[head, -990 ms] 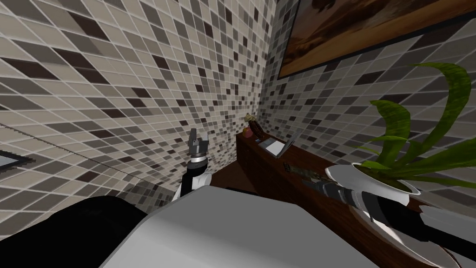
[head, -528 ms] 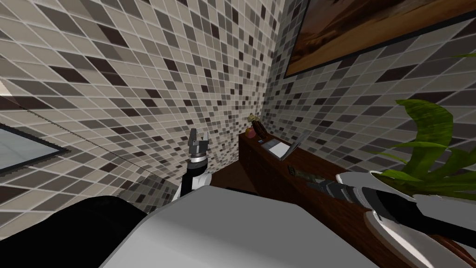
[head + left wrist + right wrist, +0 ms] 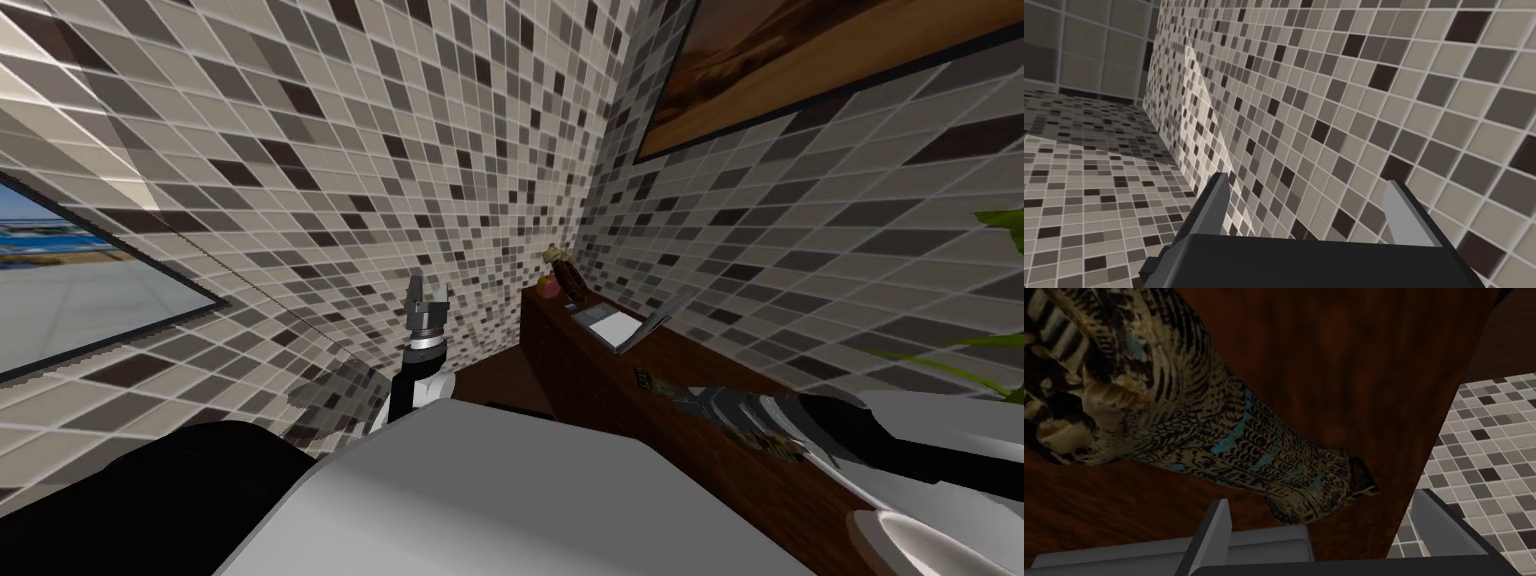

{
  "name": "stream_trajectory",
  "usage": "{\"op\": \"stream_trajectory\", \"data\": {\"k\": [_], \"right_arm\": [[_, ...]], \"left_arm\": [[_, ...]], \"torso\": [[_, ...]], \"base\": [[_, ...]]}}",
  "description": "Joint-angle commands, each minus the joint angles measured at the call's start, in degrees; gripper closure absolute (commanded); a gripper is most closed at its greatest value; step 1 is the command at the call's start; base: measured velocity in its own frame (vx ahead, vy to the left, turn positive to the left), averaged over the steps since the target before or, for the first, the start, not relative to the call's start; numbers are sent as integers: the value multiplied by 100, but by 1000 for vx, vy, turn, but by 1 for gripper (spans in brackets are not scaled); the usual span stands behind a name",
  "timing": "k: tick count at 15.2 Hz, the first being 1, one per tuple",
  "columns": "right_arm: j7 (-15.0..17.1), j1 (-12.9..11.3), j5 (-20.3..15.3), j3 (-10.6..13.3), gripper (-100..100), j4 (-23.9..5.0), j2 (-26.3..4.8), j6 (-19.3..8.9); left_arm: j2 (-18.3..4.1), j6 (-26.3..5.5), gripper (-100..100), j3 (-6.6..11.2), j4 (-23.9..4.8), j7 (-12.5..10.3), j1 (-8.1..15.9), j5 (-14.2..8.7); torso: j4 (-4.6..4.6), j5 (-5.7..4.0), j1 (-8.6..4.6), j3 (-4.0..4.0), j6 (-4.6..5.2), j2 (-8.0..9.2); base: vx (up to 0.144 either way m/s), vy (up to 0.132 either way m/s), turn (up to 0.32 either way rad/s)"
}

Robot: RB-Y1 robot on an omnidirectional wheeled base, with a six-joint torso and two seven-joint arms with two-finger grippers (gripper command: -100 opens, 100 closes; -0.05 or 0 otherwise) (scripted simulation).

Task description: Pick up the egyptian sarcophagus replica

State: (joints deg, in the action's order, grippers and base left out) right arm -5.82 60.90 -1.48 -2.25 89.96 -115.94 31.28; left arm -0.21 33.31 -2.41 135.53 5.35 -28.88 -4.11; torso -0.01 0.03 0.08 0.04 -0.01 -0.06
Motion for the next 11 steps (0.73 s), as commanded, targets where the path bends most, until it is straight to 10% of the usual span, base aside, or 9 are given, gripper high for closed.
{"op": "stream_trajectory", "data": {"k": [1, 11], "right_arm": [[-9, 251, -22, 1, -100, -177, -286, 33], [-67, 827, -76, 124, -100, -542, -1591, 105]], "left_arm": [[0, 0, 0, 0, 0, 0, 0, 0], [0, 0, 0, 0, 0, 0, 0, 0]], "torso": [[0, 0, 0, 0, 0, 0], [1, -1, -1, -3, -1, 6]], "base": [[-6, -1, 196], [-11, -6, 143]]}}
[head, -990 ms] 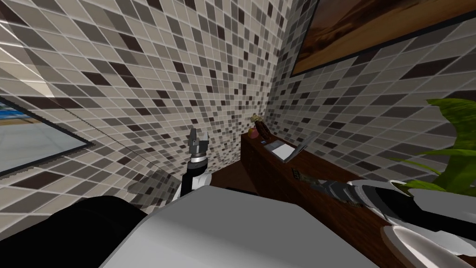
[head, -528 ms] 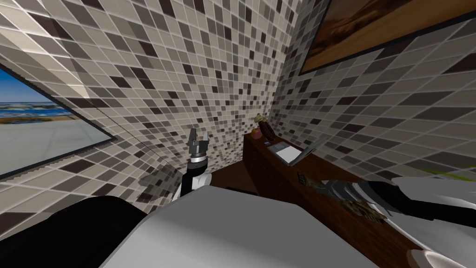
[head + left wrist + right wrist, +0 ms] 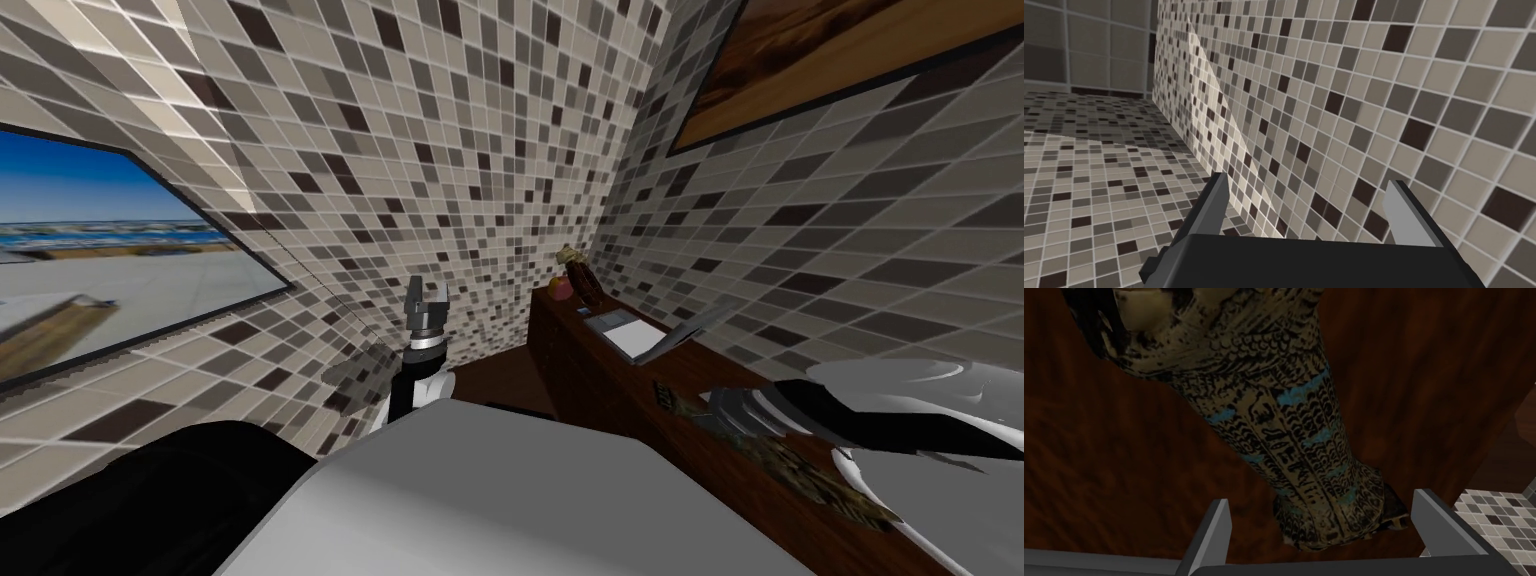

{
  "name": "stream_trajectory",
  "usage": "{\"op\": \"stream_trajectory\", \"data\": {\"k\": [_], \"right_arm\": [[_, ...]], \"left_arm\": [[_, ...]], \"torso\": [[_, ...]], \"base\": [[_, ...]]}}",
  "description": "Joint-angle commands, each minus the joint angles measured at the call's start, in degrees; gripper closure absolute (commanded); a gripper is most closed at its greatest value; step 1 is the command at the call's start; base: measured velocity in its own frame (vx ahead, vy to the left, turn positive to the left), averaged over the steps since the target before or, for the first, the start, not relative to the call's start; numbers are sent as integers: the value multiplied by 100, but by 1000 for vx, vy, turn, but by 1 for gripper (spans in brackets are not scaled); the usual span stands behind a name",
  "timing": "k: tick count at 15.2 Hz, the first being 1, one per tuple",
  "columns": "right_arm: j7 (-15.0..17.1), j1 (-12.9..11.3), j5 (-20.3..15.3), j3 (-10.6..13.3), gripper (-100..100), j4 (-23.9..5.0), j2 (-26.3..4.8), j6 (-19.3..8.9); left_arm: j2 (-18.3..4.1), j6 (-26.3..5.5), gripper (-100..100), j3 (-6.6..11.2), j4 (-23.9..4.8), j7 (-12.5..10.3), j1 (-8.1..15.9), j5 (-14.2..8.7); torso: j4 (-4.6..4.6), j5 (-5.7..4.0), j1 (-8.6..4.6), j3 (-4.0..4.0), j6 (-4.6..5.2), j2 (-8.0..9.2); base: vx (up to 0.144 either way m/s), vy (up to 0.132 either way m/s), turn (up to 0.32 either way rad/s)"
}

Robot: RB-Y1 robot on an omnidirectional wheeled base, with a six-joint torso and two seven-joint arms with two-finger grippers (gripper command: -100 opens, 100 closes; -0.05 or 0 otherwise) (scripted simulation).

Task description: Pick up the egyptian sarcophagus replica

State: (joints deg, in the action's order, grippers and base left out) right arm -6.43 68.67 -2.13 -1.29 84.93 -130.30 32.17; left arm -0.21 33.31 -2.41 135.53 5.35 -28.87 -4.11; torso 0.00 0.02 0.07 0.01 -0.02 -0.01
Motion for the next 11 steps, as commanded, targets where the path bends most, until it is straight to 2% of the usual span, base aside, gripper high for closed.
{"op": "stream_trajectory", "data": {"k": [1, 2, 4, 5, 6, 7, 8, 9, 10, 11], "right_arm": [[-5, 50, -10, 28, -100, -39, -210, 17], [-21, 236, -28, 76, -100, -138, -390, 40], [-21, 236, -28, 76, -100, -138, -525, 40], [-35, 415, -45, 126, -100, -227, -730, 62], [-35, 415, -45, 126, -100, -227, -813, 62], [-47, 583, -62, 175, -100, -305, -972, 83], [-47, 583, -62, 175, -100, -305, -1075, 83], [-57, 739, -77, 223, -100, -373, -1221, 103], [-57, 739, -77, 223, -100, -373, -1308, 103], [-66, 879, -91, 267, -100, -430, -1449, 120]], "left_arm": [[0, 0, 0, 0, 0, 0, 0, 0], [0, 0, 0, 0, 0, 0, 0, 0], [0, 0, 0, 0, 0, 0, 0, 0], [0, 0, 0, 0, 0, 0, -1, 0], [0, 0, 0, 0, 0, 0, 0, 0], [0, 0, 0, 0, 0, 0, 0, 0], [0, 0, 0, 0, 0, 0, 0, 0], [0, 0, 0, 0, 0, 0, 0, 0], [0, 0, 0, 0, 0, 0, 0, 0], [0, 0, 0, 0, 0, 0, 0, 0]], "torso": [[0, 0, 0, 0, 0, 0], [1, 0, 0, -1, 3, 0], [0, 0, 0, -1, 1, 1], [1, 0, 0, -1, 4, 2], [0, 0, 1, -1, 1, 2], [1, 0, 1, -2, 1, 2], [1, -1, -1, -2, 1, 3], [1, -1, -1, -2, 2, 4], [1, -1, -1, -3, 2, 6], [2, -1, 0, -4, 3, 7]], "base": [[-12, -7, 82], [-15, -5, 158], [-16, -6, 106], [-17, -4, 117], [-20, -6, 145], [-23, -10, 172], [-24, -11, 137], [-29, -6, 162], [-28, -7, 110], [-27, -5, 107]]}}
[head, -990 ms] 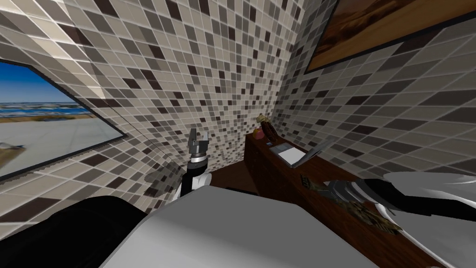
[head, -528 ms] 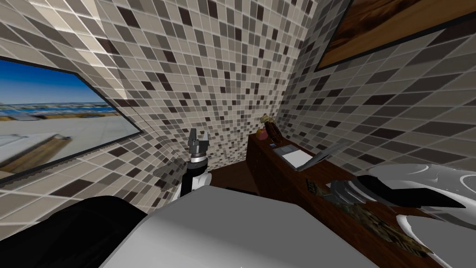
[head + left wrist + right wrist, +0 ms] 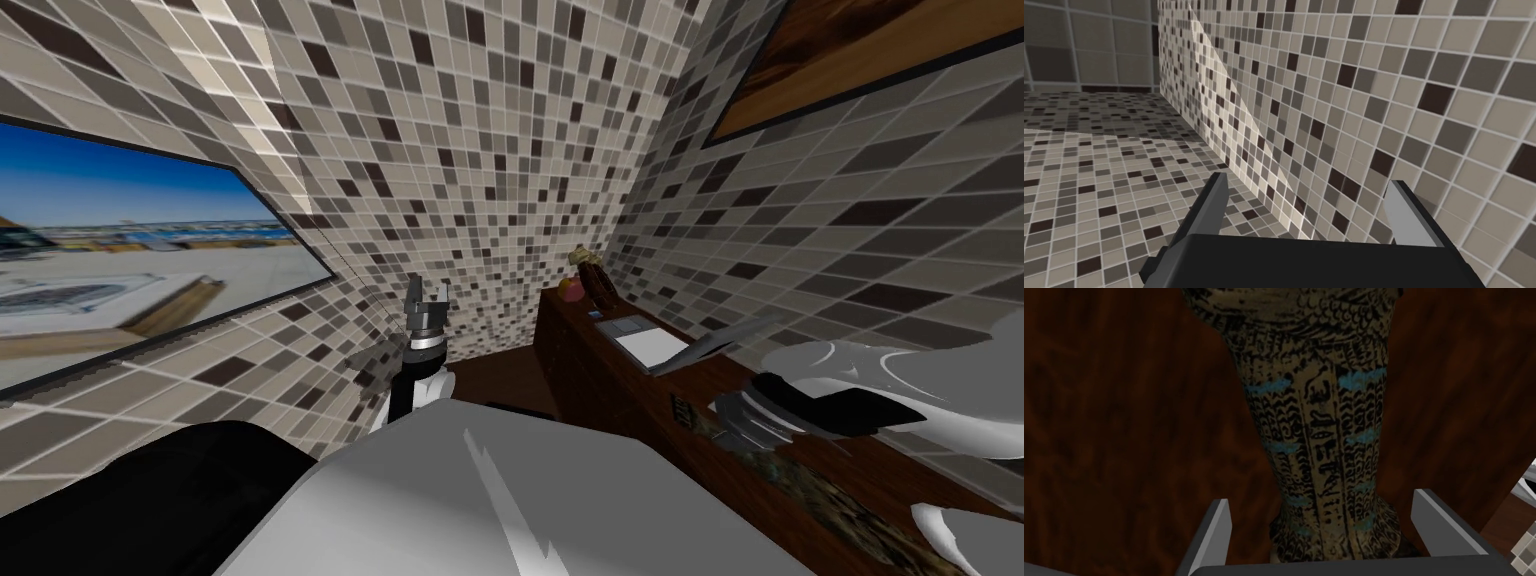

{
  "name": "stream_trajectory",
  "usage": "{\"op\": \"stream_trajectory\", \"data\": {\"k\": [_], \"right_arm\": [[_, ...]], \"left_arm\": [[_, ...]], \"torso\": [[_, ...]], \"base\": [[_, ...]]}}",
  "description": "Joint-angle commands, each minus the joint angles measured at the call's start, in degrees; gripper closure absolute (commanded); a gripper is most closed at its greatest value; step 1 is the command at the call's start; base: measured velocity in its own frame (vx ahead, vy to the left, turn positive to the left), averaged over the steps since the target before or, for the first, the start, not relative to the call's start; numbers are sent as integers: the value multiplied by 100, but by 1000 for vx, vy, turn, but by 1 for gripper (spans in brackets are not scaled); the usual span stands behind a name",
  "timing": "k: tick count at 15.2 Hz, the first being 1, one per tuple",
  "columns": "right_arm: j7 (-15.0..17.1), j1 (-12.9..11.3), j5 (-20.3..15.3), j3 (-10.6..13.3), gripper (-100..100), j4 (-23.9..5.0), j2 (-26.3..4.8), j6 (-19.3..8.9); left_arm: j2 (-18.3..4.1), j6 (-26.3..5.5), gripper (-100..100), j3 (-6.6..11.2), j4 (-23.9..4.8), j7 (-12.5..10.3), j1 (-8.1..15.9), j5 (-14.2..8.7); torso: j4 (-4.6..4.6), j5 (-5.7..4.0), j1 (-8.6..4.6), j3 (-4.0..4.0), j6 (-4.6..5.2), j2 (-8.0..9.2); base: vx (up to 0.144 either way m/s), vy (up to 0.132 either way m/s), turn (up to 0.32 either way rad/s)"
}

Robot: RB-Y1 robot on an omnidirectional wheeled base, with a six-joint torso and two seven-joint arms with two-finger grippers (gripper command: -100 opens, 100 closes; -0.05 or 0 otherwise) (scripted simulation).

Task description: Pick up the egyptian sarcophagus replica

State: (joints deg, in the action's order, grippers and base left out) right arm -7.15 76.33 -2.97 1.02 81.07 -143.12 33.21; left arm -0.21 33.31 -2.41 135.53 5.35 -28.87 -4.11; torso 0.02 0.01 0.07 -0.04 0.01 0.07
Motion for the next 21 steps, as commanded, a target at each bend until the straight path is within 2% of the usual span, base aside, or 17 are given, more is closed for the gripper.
{"op": "stream_trajectory", "data": {"k": [1, 2, 3, 6, 7, 8, 12, 13, 14, 18, 19, 21], "right_arm": [[5, 114, -7, 36, -100, -45, -229, 16], [-2, 236, -20, 75, -100, -92, -397, 31], [-2, 236, -20, 75, -100, -92, -401, 31], [-14, 470, -43, 155, -100, -174, -714, 60], [-9, 386, -37, 134, -100, -130, -609, 38], [7, 577, 31, 14, -100, -79, -725, -126], [34, 837, 135, -170, -100, 5, -869, -370], [36, 748, 106, -108, -100, -4, -839, -292], [39, 767, 113, -124, 100, -2, -848, -318], [39, 769, 113, -121, 100, 6, -847, -310], [7, 577, 31, 14, 100, -79, -725, -126], [-7, 447, -21, 106, 100, -120, -653, -4]], "left_arm": [[0, 0, 0, 0, 0, 0, 0, 0], [0, 0, 0, 0, 0, 0, 0, 0], [0, 0, 0, 0, 0, 0, 0, 0], [0, 0, 0, 0, 0, 0, 0, 0], [0, 0, 0, 0, 0, 0, 0, 0], [0, 0, 0, 0, 0, 0, -1, 0], [0, 0, 0, 1, 0, 0, -1, 0], [-1, 0, 0, 1, 0, 0, -1, 0], [0, 0, 0, 1, 0, 0, -1, 0], [0, 0, 0, 0, 0, 0, -1, 0], [0, 0, 0, 0, 0, 0, -1, 0], [0, 0, 0, 0, 0, 0, -1, 0]], "torso": [[0, 0, 0, 0, 0, 0], [0, 0, 0, 0, 1, 0], [0, 0, 0, 0, 0, 0], [0, 0, 0, 0, 0, -1], [0, 0, 0, 0, 1, 0], [1, 1, 0, -1, 4, 0], [-1, -5, -20, 4, 5, -8], [-2, -6, -23, 5, 5, -9], [-1, -5, -18, 4, 5, -9], [-2, -8, -19, 8, 1, -15], [-2, -6, -18, 8, 1, -16], [1, 2, 1, 6, -2, -13]], "base": [[-24, -5, 84], [-23, -6, 99], [-21, -6, 89], [-23, -5, 112], [-15, -1, 47], [-5, -20, -13], [6, -46, -14], [3, -30, 3], [1, -11, 2], [-1, -1, -3], [-6, 33, 27], [-8, 55, 19]]}}
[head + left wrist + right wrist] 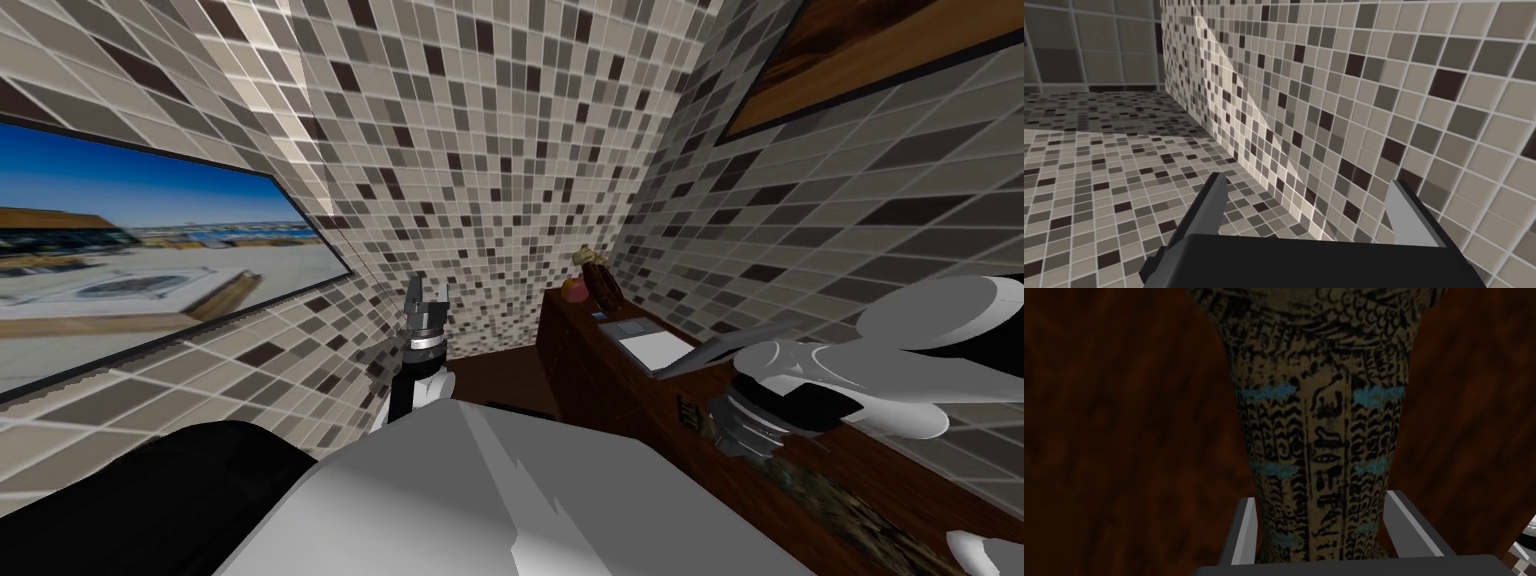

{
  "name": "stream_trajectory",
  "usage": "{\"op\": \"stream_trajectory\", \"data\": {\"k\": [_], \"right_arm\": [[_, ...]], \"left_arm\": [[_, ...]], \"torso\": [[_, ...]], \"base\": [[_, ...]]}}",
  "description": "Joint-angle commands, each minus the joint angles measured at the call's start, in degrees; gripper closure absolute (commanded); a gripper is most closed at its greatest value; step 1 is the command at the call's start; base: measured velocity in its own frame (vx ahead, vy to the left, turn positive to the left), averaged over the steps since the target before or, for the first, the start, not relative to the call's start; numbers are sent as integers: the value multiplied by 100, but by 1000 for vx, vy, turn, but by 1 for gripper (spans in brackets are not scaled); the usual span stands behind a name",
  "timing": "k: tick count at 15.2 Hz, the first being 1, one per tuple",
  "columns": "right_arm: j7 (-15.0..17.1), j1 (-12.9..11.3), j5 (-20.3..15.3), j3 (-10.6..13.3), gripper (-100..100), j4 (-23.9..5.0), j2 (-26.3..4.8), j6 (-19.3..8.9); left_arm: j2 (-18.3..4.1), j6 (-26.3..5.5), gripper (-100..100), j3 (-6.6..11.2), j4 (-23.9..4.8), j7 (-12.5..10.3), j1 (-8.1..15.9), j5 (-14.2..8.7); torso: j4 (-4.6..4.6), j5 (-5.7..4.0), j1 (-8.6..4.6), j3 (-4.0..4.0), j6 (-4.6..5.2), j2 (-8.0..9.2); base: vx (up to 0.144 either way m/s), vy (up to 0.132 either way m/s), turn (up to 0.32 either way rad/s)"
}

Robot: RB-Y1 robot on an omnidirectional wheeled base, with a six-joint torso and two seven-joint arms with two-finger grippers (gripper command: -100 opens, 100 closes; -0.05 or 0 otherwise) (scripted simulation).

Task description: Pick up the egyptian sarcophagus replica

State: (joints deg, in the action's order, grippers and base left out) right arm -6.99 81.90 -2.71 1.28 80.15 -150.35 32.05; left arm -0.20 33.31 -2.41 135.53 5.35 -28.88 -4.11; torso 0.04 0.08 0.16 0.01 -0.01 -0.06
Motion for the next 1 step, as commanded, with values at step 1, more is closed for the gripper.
{"op": "stream_trajectory", "data": {"k": [1], "right_arm": [[0, 0, 0, 0, 100, 0, 0, 0]], "left_arm": [[0, 0, 0, 0, 0, 0, 0, 0]], "torso": [[0, 0, 0, 0, 0, 0]], "base": [[-4, 32, 3]]}}
